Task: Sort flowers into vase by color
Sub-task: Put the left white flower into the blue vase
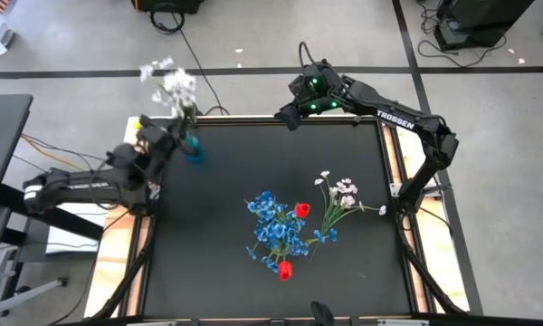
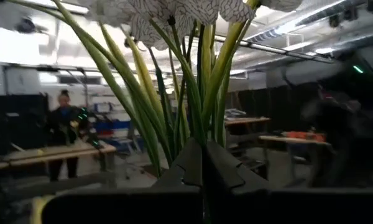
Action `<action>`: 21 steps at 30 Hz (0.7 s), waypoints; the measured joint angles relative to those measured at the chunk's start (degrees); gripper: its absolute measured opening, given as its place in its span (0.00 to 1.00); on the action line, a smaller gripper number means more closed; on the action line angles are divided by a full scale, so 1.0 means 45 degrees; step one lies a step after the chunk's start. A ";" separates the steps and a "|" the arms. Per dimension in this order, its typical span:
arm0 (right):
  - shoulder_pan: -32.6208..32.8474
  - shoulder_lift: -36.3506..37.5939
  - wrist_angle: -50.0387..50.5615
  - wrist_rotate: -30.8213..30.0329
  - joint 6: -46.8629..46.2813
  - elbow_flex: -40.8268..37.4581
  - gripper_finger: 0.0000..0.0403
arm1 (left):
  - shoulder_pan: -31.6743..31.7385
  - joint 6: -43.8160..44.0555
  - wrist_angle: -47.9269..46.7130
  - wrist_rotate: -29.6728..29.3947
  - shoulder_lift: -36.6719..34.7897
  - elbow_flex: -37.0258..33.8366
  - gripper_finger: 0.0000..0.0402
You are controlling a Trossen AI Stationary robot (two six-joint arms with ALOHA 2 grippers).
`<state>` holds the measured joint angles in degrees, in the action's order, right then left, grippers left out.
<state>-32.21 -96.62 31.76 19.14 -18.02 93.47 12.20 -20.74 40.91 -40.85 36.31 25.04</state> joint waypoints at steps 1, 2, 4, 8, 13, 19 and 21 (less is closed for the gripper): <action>0.0006 0.0000 0.0001 0.0004 0.0000 0.0000 0.50 | -0.0462 -0.0106 0.0589 -0.0233 0.0015 -0.0547 0.00; 0.0010 0.0000 -0.0003 0.0001 0.0005 0.0000 0.50 | -0.0885 -0.0217 0.1060 -0.0564 0.0057 -0.1073 0.00; 0.0010 0.0000 -0.0013 -0.0005 0.0005 0.0000 0.50 | -0.1607 -0.0255 0.1974 -0.1435 0.0196 -0.2111 0.00; -0.0012 0.0000 -0.0209 -0.0042 0.0010 -0.0005 0.50 | -0.2359 -0.0379 0.4140 -0.3231 0.0203 -0.3770 0.00; -0.0049 0.0000 -0.0427 0.0049 -0.0049 -0.0005 0.50 | -0.1811 -0.2206 0.6327 -0.3724 0.0176 -0.4400 0.00; -0.0049 0.0000 -0.0896 0.0097 -0.0053 -0.0005 0.50 | 0.0092 -0.2184 0.6200 -0.3011 0.0181 -0.4405 0.00; -0.0049 0.0000 -0.0940 0.0102 -0.0053 -0.0005 0.50 | 0.0808 -0.1889 0.6217 -0.2510 0.0176 -0.4405 0.00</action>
<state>-32.42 -96.62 27.53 19.59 -18.26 93.45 15.84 -29.24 68.89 -52.15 37.10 5.21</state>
